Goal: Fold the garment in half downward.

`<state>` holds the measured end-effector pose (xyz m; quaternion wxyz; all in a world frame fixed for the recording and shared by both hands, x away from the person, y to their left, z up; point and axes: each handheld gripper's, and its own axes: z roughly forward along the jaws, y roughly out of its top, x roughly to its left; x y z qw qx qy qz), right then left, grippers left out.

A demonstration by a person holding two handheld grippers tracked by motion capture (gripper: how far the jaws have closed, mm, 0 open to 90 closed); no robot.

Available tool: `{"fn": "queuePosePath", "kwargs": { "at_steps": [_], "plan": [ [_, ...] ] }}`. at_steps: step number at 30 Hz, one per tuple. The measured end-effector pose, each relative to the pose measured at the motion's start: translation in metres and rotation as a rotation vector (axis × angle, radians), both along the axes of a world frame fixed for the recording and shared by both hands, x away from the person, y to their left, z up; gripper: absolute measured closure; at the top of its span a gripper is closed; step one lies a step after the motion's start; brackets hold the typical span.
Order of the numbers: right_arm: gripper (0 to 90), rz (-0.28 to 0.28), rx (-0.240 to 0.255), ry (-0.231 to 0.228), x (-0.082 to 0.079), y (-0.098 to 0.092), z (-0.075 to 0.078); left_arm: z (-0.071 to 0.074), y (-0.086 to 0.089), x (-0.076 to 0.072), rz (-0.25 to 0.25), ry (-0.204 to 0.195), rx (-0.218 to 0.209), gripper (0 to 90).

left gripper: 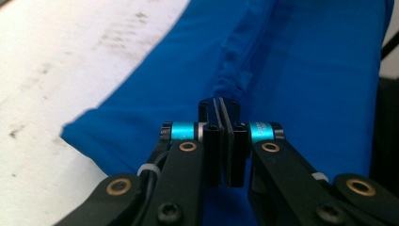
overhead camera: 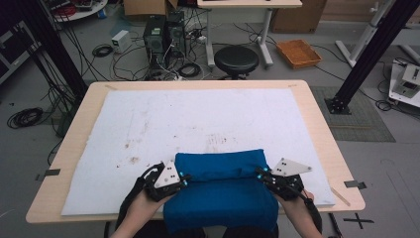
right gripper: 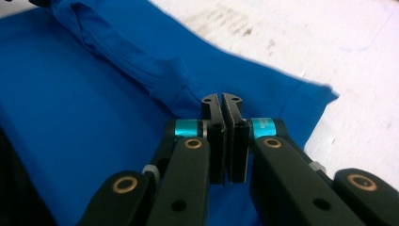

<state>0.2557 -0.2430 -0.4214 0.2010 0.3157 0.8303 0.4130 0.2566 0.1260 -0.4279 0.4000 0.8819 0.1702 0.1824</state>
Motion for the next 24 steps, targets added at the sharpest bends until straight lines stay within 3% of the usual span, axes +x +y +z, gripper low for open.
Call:
{"fn": "queuePosePath", "kwargs": {
  "at_steps": [9, 15, 17, 19, 24],
  "plan": [
    [88.4, 0.031, -0.055, 0.028, -0.014, 0.000, -0.011, -0.008, -0.001, -0.011, -0.038, 0.019, 0.035, 86.0],
    [84.0, 0.048, -0.059, 0.036, -0.021, -0.002, -0.009, -0.008, 0.002, -0.015, -0.062, 0.042, 0.034, 76.1],
    [81.8, 0.052, -0.055, 0.032, -0.022, -0.004, -0.008, -0.006, 0.004, -0.014, -0.053, 0.052, 0.010, 71.0],
    [78.2, 0.038, -0.048, 0.024, -0.022, -0.006, -0.006, -0.003, 0.006, -0.011, -0.032, 0.053, -0.018, 67.1],
    [65.1, -0.086, 0.040, 0.023, 0.003, -0.018, 0.003, 0.009, 0.014, 0.013, 0.120, 0.038, -0.128, 58.9]
  ]
}}
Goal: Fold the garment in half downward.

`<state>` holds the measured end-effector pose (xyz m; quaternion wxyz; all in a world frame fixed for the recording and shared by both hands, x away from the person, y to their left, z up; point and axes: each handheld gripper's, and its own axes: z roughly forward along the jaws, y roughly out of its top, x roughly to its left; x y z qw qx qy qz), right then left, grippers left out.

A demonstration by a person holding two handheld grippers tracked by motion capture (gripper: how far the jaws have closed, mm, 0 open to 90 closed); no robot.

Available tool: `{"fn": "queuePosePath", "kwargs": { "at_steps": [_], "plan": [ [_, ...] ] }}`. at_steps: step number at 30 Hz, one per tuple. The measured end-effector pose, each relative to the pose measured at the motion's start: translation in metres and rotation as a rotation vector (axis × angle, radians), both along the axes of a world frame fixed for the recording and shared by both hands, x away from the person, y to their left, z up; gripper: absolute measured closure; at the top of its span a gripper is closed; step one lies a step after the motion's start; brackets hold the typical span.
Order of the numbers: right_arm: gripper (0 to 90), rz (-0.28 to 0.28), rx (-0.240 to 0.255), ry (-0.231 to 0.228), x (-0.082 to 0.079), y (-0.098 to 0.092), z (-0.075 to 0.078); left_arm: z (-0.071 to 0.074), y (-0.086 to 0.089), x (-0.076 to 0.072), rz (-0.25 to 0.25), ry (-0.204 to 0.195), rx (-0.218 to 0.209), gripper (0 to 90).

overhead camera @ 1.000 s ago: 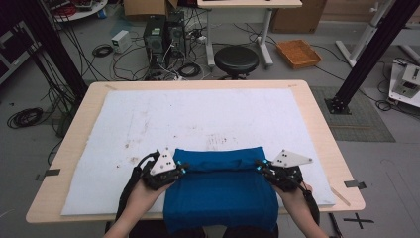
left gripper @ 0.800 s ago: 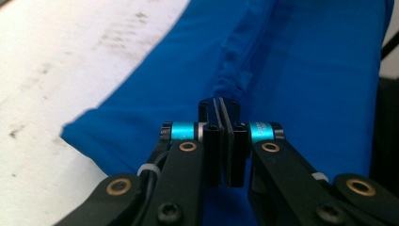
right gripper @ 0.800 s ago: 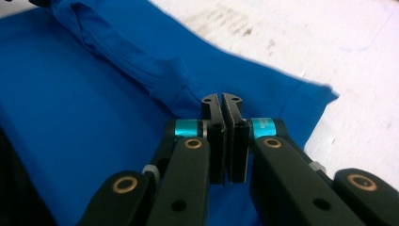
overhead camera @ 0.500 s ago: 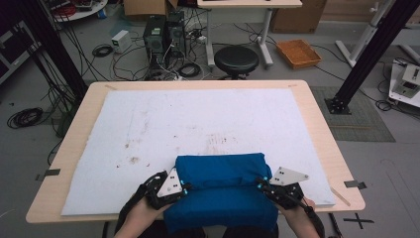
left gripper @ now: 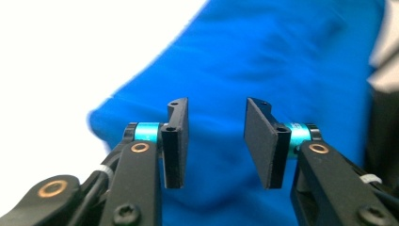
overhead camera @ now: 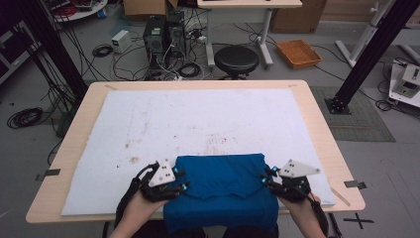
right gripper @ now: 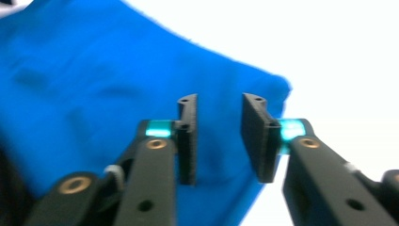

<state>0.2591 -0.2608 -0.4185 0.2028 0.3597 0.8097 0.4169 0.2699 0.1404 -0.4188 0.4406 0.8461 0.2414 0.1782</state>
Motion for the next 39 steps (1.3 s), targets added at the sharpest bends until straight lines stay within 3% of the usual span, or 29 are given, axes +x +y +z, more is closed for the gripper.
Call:
{"fn": "queuePosePath", "kwargs": {
  "at_steps": [2, 3, 6, 10, 12, 18, 21, 23, 25, 27, 31, 39],
  "plan": [
    [63.2, -0.044, 0.030, -0.003, 0.013, -0.004, 0.003, 0.001, 0.001, 0.005, 0.023, 0.004, -0.013, 56.8],
    [62.1, -0.080, 0.053, 0.000, 0.023, -0.007, 0.004, 0.003, 0.003, 0.019, 0.079, 0.024, -0.037, 56.8],
    [60.4, -0.139, 0.100, 0.023, 0.044, -0.011, 0.004, 0.000, 0.005, 0.038, 0.141, 0.060, -0.059, 54.9],
    [56.9, -0.167, 0.137, 0.086, 0.063, -0.010, -0.003, -0.009, 0.008, 0.058, 0.204, 0.140, -0.092, 53.2],
    [56.1, -0.166, 0.138, 0.116, 0.070, -0.007, -0.008, -0.013, 0.009, 0.065, 0.234, 0.166, -0.087, 51.9],
    [60.5, -0.150, 0.096, 0.200, 0.079, -0.003, -0.024, -0.025, 0.009, 0.068, 0.260, 0.223, -0.043, 52.0],
    [63.6, -0.133, 0.104, 0.235, 0.080, -0.005, -0.030, -0.028, 0.011, 0.067, 0.265, 0.254, -0.061, 52.6],
    [71.5, -0.108, 0.132, 0.247, 0.080, -0.008, -0.032, -0.030, 0.013, 0.066, 0.268, 0.259, -0.080, 53.9],
    [76.9, -0.090, 0.128, 0.246, 0.079, -0.007, -0.032, -0.030, 0.013, 0.064, 0.251, 0.264, -0.089, 59.3],
    [79.9, -0.081, 0.121, 0.241, 0.077, -0.005, -0.031, -0.031, 0.013, 0.064, 0.218, 0.283, -0.106, 71.6],
    [82.4, -0.075, 0.118, 0.226, 0.076, -0.006, -0.031, -0.029, 0.010, 0.061, 0.206, 0.238, -0.075, 81.1],
    [83.2, -0.092, 0.061, 0.157, 0.084, -0.002, -0.022, -0.025, 0.008, 0.070, 0.241, 0.165, -0.016, 83.0]
  ]
}}
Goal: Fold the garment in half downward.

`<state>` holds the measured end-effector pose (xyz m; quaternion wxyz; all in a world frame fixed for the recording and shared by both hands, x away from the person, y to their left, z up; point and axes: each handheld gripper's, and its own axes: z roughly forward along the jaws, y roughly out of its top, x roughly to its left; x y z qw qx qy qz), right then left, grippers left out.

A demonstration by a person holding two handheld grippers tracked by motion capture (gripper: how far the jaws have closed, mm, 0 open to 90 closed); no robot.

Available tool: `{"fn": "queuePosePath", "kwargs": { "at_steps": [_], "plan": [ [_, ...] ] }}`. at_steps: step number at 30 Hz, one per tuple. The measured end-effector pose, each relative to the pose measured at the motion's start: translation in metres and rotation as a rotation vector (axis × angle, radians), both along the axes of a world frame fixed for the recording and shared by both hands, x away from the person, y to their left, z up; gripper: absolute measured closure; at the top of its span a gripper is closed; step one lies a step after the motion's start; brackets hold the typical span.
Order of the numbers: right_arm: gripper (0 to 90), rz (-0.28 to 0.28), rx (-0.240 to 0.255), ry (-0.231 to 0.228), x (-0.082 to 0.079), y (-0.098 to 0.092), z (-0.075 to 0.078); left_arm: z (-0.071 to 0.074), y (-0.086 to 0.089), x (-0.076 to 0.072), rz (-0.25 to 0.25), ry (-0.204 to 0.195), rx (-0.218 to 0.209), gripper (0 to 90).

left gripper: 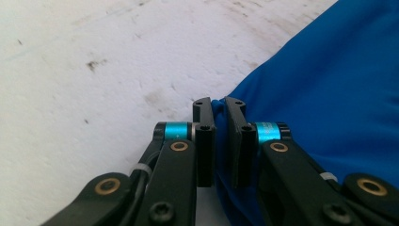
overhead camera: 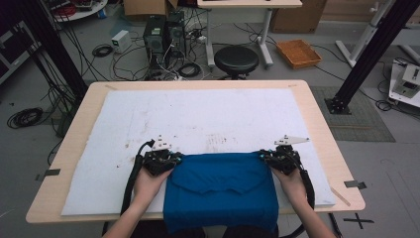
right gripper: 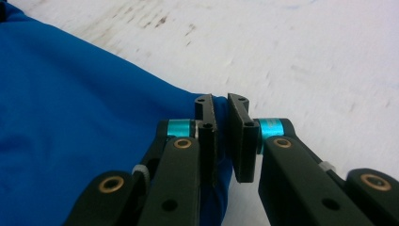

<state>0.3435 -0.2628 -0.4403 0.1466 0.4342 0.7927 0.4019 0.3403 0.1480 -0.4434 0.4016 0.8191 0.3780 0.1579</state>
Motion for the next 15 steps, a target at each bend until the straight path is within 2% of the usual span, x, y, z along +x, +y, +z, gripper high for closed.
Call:
{"fn": "queuePosePath", "kwargs": {
  "at_steps": [4, 6, 13, 15],
  "plan": [
    [83.2, -0.015, -0.013, -0.017, 0.013, 0.003, 0.004, 0.007, -0.003, 0.012, 0.004, -0.043, 0.036, 83.0],
    [83.2, -0.032, -0.018, -0.023, 0.023, 0.004, 0.006, 0.010, -0.003, 0.021, 0.008, -0.058, 0.034, 83.0],
    [83.2, -0.090, -0.001, -0.028, 0.055, 0.006, 0.013, 0.019, -0.003, 0.060, 0.028, -0.080, 0.054, 82.9],
    [83.2, -0.103, 0.000, -0.036, 0.062, 0.006, 0.014, 0.020, -0.003, 0.070, 0.038, -0.066, 0.044, 82.9]
  ]
}}
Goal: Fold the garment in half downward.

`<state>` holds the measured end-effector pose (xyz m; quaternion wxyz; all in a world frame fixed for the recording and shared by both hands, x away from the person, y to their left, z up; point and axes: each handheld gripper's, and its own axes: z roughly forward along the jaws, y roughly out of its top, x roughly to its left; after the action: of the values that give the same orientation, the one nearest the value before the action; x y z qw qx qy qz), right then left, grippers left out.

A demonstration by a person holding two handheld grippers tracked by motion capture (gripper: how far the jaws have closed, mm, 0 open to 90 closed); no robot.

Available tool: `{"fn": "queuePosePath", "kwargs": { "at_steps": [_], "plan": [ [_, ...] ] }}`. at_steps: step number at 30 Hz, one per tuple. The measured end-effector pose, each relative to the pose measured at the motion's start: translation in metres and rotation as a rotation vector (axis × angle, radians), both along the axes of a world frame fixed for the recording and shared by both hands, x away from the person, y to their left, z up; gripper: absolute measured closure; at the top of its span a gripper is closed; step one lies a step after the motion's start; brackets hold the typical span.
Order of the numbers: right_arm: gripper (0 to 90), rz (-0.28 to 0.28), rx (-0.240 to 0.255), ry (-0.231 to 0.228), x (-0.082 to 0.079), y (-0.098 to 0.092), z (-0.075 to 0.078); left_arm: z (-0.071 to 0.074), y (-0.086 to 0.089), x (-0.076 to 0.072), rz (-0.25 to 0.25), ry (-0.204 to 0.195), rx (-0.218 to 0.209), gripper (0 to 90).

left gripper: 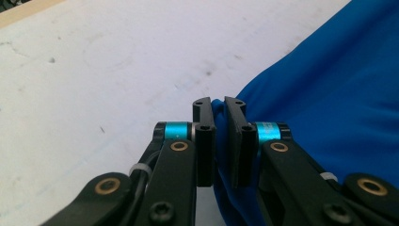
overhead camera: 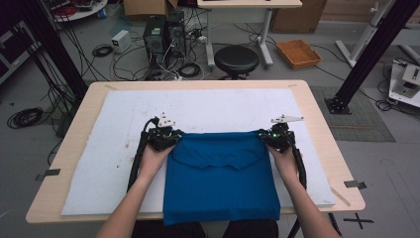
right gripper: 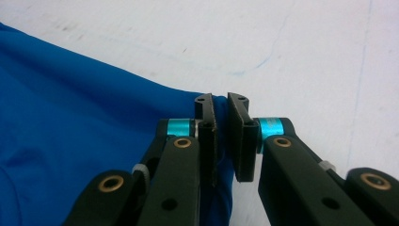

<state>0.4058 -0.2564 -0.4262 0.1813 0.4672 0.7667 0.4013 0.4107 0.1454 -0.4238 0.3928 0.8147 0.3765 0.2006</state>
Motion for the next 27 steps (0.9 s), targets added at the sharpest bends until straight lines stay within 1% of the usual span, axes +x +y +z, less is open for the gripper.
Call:
{"fn": "queuePosePath", "kwargs": {
  "at_steps": [1, 2, 5, 9, 10, 13, 14, 15, 16, 17, 19, 22, 24, 25, 27],
  "plan": [
    [83.2, -0.008, 0.003, -0.003, 0.003, 0.000, 0.000, 0.000, -0.001, 0.004, 0.001, -0.001, 0.001, 82.9],
    [83.1, -0.011, 0.005, 0.004, 0.006, 0.001, 0.000, 0.000, -0.001, 0.008, 0.004, -0.008, 0.007, 82.9],
    [83.2, -0.017, -0.010, 0.011, 0.014, 0.003, -0.001, -0.002, -0.003, 0.015, 0.008, 0.007, 0.014, 82.8],
    [83.2, -0.018, -0.028, 0.014, 0.020, 0.004, -0.004, -0.004, -0.004, 0.020, 0.011, 0.012, 0.009, 82.8],
    [83.2, -0.021, -0.030, 0.015, 0.022, 0.004, -0.005, -0.004, -0.004, 0.021, 0.012, 0.016, 0.014, 82.8],
    [83.0, -0.021, -0.038, 0.011, 0.024, 0.004, -0.006, -0.005, -0.004, 0.022, 0.018, 0.016, 0.005, 82.4],
    [82.1, -0.024, -0.041, 0.013, 0.023, 0.005, -0.006, -0.004, -0.005, 0.022, 0.022, 0.014, 0.007, 81.1],
    [80.0, -0.023, -0.048, 0.011, 0.023, 0.005, -0.006, -0.004, -0.005, 0.021, 0.030, 0.009, 0.013, 78.0],
    [76.7, -0.032, -0.061, 0.000, 0.022, 0.006, -0.006, -0.003, -0.006, 0.020, 0.044, 0.001, 0.024, 71.4],
    [72.8, -0.039, -0.073, -0.011, 0.021, 0.006, -0.005, -0.001, -0.005, 0.019, 0.052, -0.003, 0.021, 65.4],
    [70.0, -0.045, -0.067, -0.027, 0.018, 0.005, -0.002, 0.002, -0.002, 0.016, 0.064, -0.018, 0.004, 59.2],
    [66.5, -0.051, -0.054, -0.043, 0.012, 0.001, 0.002, 0.007, 0.004, 0.008, 0.071, -0.019, -0.037, 57.3],
    [63.5, -0.053, -0.044, -0.049, 0.006, 0.000, 0.005, 0.008, 0.007, 0.000, 0.070, 0.008, -0.073, 54.5],
    [61.5, -0.051, -0.039, -0.053, 0.002, -0.002, 0.007, 0.008, 0.009, -0.004, 0.068, 0.032, -0.083, 52.8],
    [58.3, -0.048, -0.025, -0.064, -0.007, -0.003, 0.009, 0.004, 0.011, -0.012, 0.081, 0.099, -0.099, 47.0]
  ]
}}
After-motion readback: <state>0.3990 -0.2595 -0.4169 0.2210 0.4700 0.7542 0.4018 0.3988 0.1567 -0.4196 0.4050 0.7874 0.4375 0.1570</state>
